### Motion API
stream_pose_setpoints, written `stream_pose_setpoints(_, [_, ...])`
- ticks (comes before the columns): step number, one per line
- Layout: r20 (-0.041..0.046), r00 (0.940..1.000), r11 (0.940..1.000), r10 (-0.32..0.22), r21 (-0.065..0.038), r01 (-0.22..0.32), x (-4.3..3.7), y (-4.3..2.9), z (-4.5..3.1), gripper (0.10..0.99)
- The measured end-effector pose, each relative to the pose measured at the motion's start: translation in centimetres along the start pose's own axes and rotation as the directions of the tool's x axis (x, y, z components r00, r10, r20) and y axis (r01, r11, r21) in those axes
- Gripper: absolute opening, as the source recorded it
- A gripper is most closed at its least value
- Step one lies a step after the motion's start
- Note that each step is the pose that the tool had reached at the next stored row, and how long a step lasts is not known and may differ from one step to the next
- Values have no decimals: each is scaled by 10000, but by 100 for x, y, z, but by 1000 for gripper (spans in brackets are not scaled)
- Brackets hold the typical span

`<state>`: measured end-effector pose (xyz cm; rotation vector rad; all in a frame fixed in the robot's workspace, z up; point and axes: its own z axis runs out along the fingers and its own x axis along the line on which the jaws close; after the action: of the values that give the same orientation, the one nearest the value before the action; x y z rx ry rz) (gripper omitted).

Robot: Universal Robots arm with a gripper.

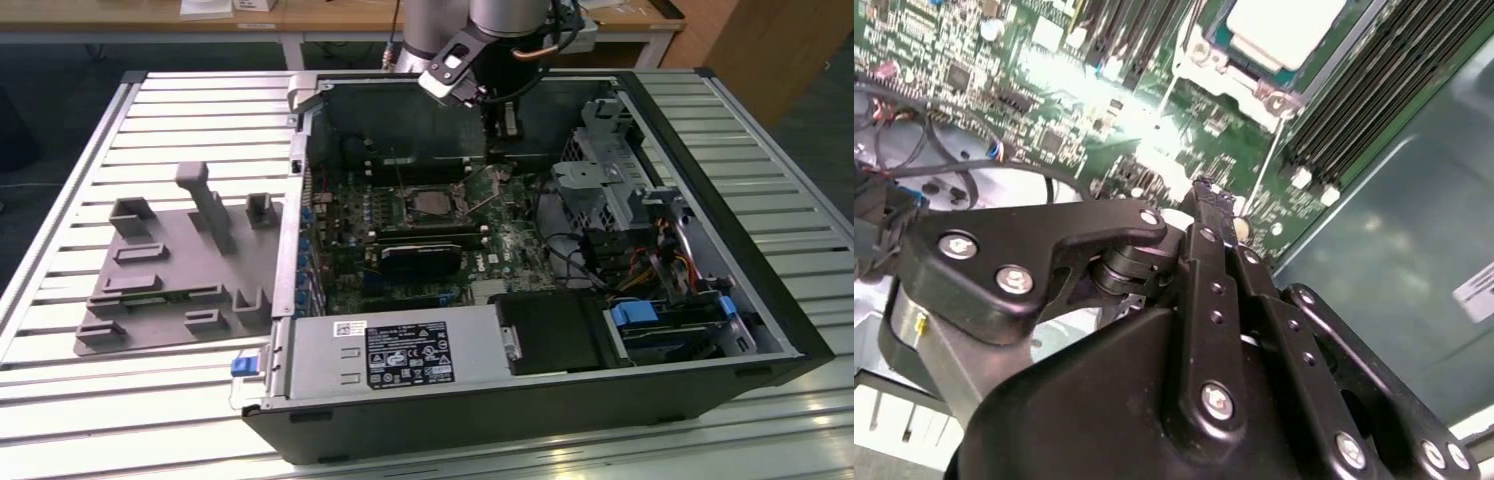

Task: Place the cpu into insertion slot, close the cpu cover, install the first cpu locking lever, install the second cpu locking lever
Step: 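Close the cpu cover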

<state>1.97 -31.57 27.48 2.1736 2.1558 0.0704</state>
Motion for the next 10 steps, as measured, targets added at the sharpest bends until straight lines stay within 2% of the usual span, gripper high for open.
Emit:
stream_pose_setpoints(7, [-2, 10000, 10000, 1, -1, -1, 2, 180, 18, 102])
stream_pose_setpoints(10, [-1, 10000, 10000, 4, -1, -4, 2, 231, 28, 102])
